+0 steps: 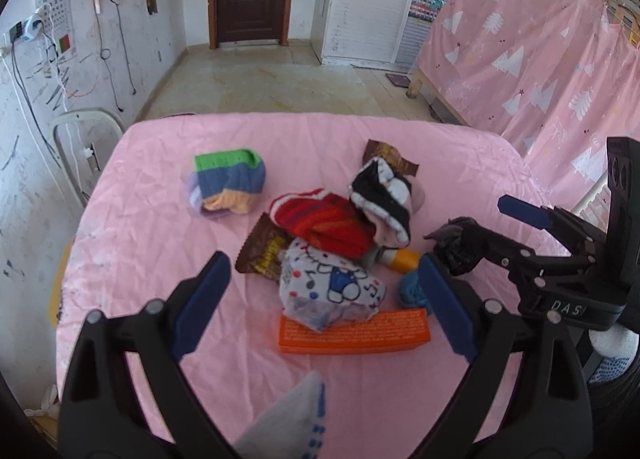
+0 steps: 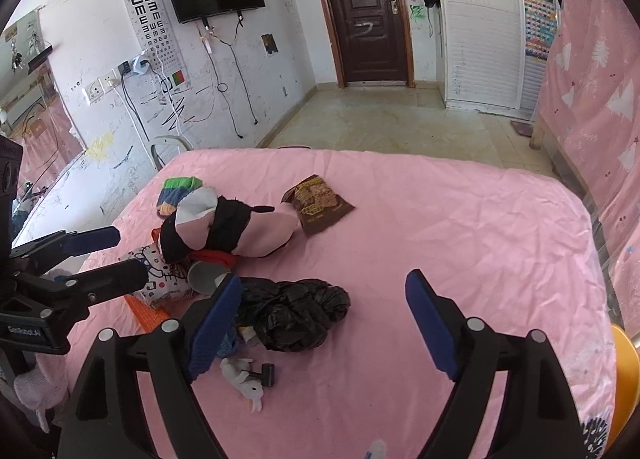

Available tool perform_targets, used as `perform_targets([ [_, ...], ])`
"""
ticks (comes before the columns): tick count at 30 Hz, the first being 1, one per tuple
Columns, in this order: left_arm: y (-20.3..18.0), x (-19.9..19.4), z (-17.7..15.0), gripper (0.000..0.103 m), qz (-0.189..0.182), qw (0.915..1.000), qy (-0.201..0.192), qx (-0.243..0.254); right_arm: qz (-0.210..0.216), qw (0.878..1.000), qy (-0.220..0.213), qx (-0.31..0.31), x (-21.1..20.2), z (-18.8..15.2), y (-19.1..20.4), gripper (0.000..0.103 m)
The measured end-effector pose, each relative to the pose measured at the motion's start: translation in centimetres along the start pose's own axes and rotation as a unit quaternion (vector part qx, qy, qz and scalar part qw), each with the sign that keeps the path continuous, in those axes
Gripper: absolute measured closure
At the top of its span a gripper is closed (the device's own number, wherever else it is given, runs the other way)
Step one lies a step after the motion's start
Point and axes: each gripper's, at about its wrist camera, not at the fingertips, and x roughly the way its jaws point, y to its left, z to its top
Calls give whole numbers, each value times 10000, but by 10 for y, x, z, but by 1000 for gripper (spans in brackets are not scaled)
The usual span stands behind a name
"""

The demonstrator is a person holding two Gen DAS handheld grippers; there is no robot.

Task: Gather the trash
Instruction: 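Move both tools back over the items on the bed, then grasp the plastic bottle with the left tool while the right tool grasps the black plastic bag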

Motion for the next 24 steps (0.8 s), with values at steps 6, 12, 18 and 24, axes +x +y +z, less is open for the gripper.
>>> perform_targets([
  [6, 2, 14, -6, 17, -220, 9996, 157, 78, 111, 9998, 144, -41, 10, -4, 2, 28],
  [12, -1, 23, -11, 47, -388, 9988, 280, 124, 206, 9995, 187, -132, 12, -6, 8, 28],
  [18, -3, 21, -13, 62, -445, 9986, 261, 71, 336, 9993, 174, -57, 10, -8, 4, 37],
  [24, -6, 7, -17, 66, -416, 9990, 162, 70, 518, 9984, 197, -82, 7, -8, 4, 78],
])
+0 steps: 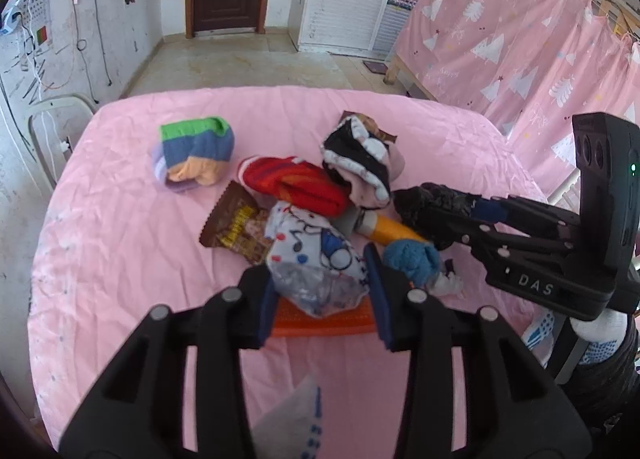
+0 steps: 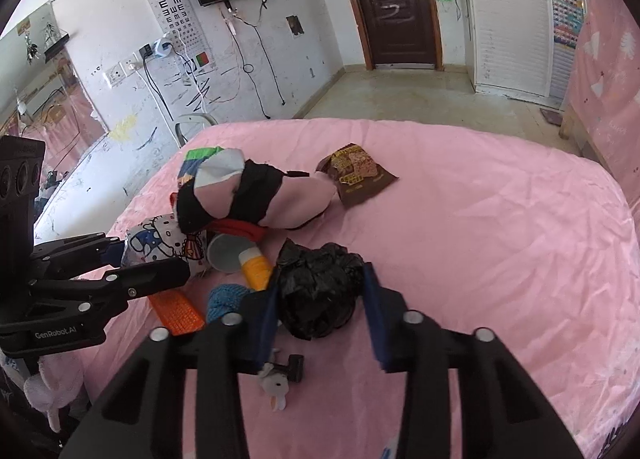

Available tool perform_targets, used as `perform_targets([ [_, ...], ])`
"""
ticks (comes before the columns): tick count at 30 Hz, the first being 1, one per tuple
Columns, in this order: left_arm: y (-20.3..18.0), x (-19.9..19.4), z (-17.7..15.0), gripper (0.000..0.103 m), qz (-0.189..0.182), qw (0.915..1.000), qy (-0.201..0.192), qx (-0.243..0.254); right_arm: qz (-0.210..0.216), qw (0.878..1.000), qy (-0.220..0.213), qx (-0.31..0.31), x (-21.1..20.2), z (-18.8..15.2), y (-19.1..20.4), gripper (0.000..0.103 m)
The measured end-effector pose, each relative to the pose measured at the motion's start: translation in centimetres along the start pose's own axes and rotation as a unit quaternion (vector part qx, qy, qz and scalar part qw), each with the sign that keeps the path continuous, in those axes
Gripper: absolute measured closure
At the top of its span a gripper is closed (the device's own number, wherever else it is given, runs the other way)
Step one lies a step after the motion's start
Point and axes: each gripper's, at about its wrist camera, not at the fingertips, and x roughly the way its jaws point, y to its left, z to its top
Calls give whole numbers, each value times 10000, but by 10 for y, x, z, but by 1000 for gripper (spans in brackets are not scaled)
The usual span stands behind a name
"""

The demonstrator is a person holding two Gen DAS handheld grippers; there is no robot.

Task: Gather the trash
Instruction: 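Grasp the plastic bottle with the left tool while the right tool grasps the black plastic bag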

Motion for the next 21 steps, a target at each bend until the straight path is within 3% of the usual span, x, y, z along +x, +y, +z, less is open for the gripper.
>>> perform_targets([
  [9, -10, -32, -2, 66, 84, 9994, -341, 47, -15, 9989, -433, 166, -37, -1, -6, 78],
  [21, -57, -59, 1, 66, 50, 9968, -679, 419, -166, 9944, -1016, 241, -97, -10, -20, 78],
])
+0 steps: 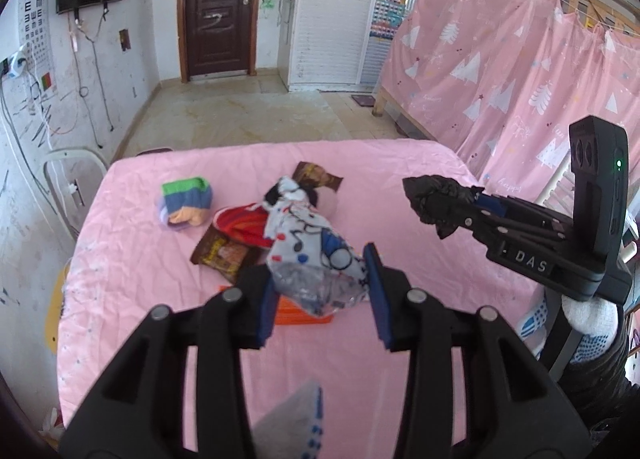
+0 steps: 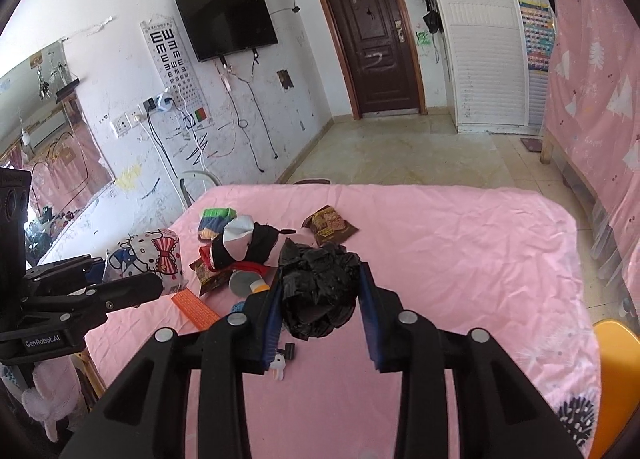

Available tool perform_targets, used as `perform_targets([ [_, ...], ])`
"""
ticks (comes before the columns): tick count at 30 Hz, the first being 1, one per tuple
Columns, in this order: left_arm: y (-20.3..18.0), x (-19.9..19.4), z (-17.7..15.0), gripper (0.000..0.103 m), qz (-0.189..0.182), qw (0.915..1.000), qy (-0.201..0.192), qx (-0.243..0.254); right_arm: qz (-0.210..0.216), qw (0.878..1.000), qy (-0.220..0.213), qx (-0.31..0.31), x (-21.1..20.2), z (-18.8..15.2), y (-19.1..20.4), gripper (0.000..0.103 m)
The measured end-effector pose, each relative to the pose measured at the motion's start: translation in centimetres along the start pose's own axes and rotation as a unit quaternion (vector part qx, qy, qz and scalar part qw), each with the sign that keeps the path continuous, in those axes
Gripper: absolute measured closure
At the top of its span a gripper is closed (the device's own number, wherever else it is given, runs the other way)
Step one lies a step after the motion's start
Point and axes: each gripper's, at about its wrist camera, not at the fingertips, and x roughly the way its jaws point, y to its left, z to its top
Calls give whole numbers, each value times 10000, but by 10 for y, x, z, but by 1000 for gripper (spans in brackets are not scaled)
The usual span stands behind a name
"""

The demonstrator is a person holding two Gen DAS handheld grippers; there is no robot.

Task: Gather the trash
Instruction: 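Grasp the plastic bottle with the left tool while the right tool grasps the black plastic bag, then carry the bottle and black bag to the orange bucket and release both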

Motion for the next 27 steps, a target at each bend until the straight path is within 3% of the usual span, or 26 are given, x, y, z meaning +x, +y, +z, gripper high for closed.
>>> perform_targets([
  [8, -58, 4, 16, 66, -277, 9988, -112, 394, -287, 9983, -466, 224, -51, -4, -38, 78],
  [15, -111, 20, 29, 66, -586, 9958, -103, 689, -719, 9929, -769, 548, -98, -18, -97, 78],
  [27, -204, 64, 45, 66, -1210, 9860, 96, 1146, -1454, 9787, -934, 1110, -141, -47, -185, 78],
])
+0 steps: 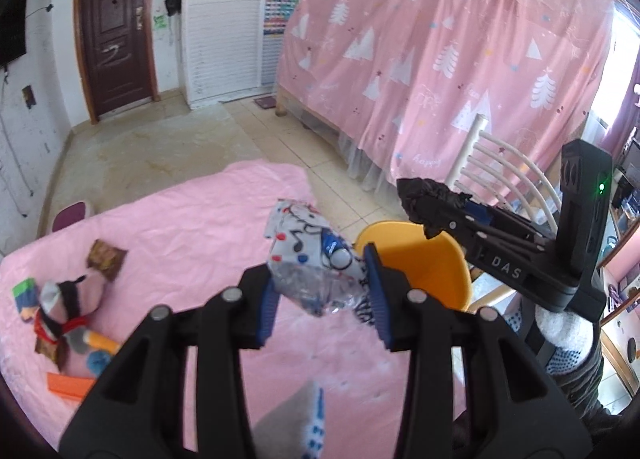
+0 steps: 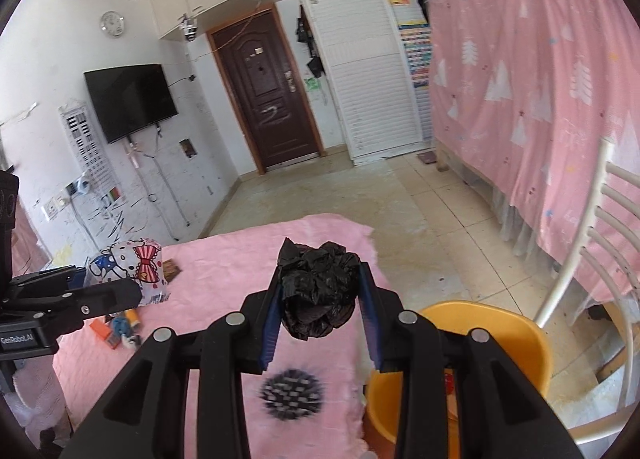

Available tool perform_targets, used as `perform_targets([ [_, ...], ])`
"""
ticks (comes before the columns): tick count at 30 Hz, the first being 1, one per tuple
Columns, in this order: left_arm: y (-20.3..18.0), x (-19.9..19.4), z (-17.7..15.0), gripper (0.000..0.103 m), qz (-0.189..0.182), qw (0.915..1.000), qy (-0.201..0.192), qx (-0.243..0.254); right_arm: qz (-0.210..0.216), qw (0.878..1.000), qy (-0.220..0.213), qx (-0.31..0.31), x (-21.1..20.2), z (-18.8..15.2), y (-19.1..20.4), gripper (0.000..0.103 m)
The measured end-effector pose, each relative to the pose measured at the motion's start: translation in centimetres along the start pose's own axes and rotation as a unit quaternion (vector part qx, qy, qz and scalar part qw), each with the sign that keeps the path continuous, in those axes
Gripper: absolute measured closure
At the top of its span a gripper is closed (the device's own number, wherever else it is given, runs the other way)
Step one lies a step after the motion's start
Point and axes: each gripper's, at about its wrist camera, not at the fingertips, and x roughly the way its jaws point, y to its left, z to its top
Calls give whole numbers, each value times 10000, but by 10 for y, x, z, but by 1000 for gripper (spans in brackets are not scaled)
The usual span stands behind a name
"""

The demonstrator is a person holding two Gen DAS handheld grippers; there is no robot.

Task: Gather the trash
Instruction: 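Carry the bottle and black bag to the orange bucket and release both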

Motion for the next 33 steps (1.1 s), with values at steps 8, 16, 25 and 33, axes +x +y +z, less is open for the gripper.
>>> perform_targets([
  [8, -49, 47, 24, 66, -396, 9987, 269, 184, -336, 9988, 31, 352, -1, -11, -54, 78],
  [16, -92, 83, 36, 66, -616, 9955, 559, 445, -464, 9961, 85, 750, 2, -25, -93, 78],
  [25, -121, 109, 40, 40, -815, 9929, 743, 446, -655, 9912, 42, 1153, -3, -35, -124, 74],
  [33, -120, 108, 42, 38, -820, 9931, 766, 342, -725, 9903, -39, 1188, -9, -36, -122, 59],
])
